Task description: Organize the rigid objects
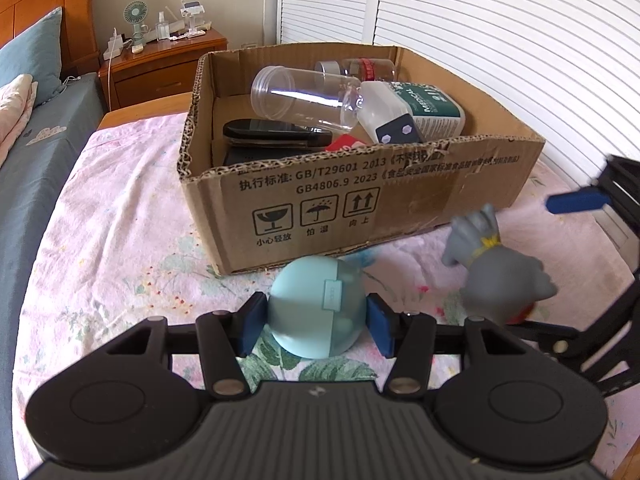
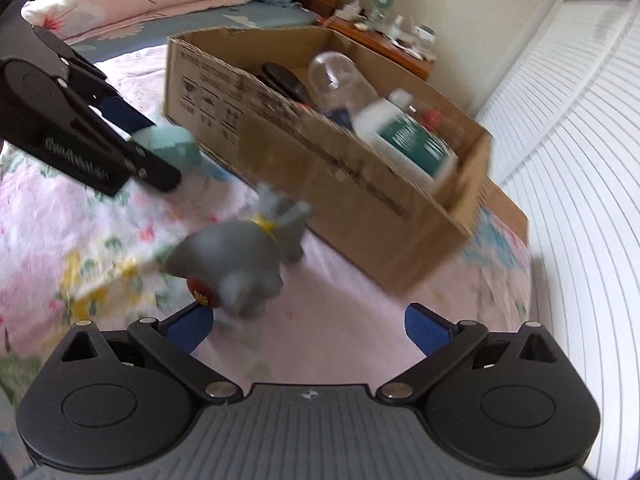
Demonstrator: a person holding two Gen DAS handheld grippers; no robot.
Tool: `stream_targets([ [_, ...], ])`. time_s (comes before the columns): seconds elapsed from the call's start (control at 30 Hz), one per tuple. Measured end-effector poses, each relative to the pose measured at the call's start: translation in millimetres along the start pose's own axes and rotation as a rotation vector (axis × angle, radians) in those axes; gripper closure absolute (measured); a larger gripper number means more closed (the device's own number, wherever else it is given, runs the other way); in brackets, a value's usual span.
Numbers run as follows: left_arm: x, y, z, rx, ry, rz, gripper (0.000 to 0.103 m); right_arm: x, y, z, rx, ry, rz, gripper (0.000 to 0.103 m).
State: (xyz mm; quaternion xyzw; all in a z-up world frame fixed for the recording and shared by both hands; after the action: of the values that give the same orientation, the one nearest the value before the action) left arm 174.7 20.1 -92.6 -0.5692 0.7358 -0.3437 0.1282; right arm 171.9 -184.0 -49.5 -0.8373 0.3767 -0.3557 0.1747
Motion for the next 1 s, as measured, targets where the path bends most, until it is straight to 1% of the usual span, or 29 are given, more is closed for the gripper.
stream_targets([
  [0.13, 0.0, 0.0, -0.3, -0.001, -0.001, -0.001, 0.049, -15.5, -18.4, 6.4, 0.043, -0.060, -0.042, 0.000],
  [0.2, -0.2, 0.1, -0.4, -0.002, -0.001, 0.002, 0.049, -17.6, -22.9, 10.4, 0.060, -0.094, -0.031, 0.000],
  [0.3, -0.6, 0.3, -0.7, -0.002, -0.002, 0.001, 0.049, -6.9, -22.0, 19.3, 0.038, -0.168, 0.039, 0.000],
  [0.43, -0.3, 0.2, 0.2, -0.001, -0.006, 0.001, 0.049, 11.3, -11.1, 30.9, 0.008, -0.291, 0.154, 0.000],
  [0.5, -0.1, 0.2, 0.2, -0.002, -0.007, -0.001, 0.049, 12.0, -7.0, 29.8, 0.041, -0.301, 0.130, 0.000],
  [0.67, 0.0, -0.2, 0.3, -0.006, -0.010, -0.004, 0.049, 13.9, -4.0, 29.1, 0.070, -0.329, 0.108, 0.000],
  [0.83, 1.4, -1.0, 0.9, -0.009, -0.018, -0.010, 0.048, 17.0, -6.0, 29.8, 0.065, -0.366, 0.059, 0.000],
  [1.0, 1.4, -1.1, 0.7, -0.010, -0.021, -0.018, 0.048, 18.1, -9.2, 31.2, 0.047, -0.377, 0.035, 0.000],
])
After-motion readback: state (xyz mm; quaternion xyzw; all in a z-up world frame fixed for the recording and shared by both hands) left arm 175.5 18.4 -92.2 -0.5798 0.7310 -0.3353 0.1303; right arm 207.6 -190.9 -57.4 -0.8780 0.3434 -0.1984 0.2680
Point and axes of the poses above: each gripper's, at about its wrist camera, not at the fingertips, and z roughly the way its jaws point, x to its right, y to its underside, the point moved 1 cm from there along z, roughly the way its jaws point, and after that the axes turned 11 degrees about y, right-handed, at the moved point
